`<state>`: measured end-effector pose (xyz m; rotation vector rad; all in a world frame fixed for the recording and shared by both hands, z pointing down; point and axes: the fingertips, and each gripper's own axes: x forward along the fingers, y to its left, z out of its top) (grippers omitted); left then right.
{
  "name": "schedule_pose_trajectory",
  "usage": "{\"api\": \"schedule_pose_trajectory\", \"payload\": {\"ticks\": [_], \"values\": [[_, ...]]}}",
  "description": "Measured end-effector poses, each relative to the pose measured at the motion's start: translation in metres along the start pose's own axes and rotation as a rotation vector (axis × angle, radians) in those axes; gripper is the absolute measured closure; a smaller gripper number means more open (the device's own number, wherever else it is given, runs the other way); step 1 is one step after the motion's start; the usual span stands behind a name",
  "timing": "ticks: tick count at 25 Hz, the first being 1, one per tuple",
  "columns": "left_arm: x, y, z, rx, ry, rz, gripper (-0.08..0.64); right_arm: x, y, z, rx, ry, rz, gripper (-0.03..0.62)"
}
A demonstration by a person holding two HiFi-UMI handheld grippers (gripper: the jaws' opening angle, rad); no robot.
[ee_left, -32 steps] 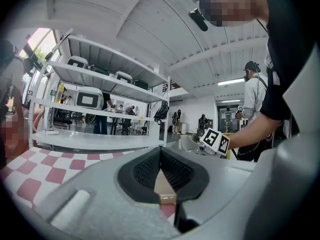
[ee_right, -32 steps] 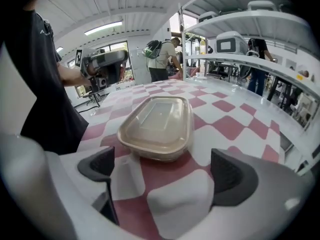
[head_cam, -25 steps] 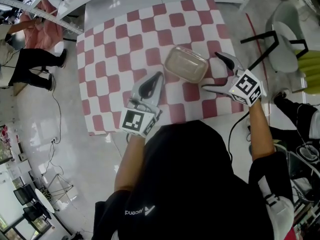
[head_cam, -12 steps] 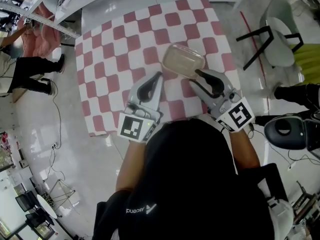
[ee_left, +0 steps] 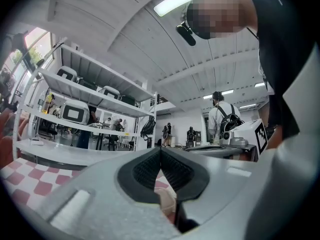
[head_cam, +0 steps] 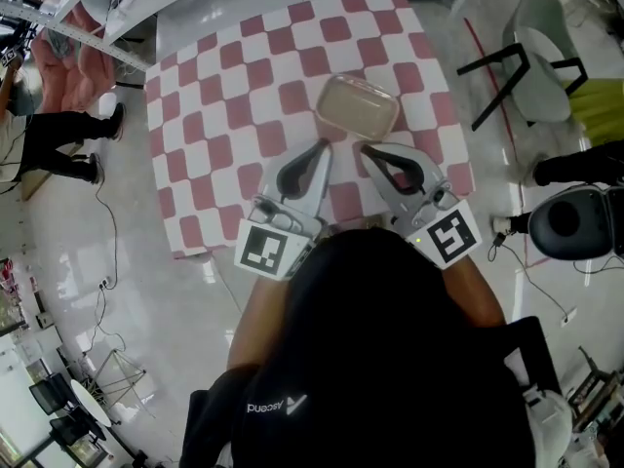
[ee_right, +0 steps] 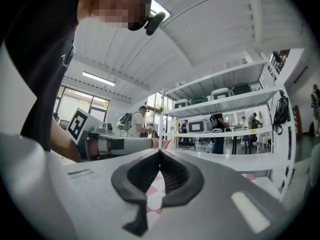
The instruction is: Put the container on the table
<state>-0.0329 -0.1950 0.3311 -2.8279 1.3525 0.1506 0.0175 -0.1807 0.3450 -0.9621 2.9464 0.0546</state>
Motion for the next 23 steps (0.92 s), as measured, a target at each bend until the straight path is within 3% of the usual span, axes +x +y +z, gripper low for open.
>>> {"api": "schedule_pose_trajectory", "payload": {"ticks": [23], "values": [[-0.005,0.001,-0.011,-0.005,0.018,-0.024,0.551,0.001,0.004,-0.011,0.019,0.026,0.015,0.589]]}}
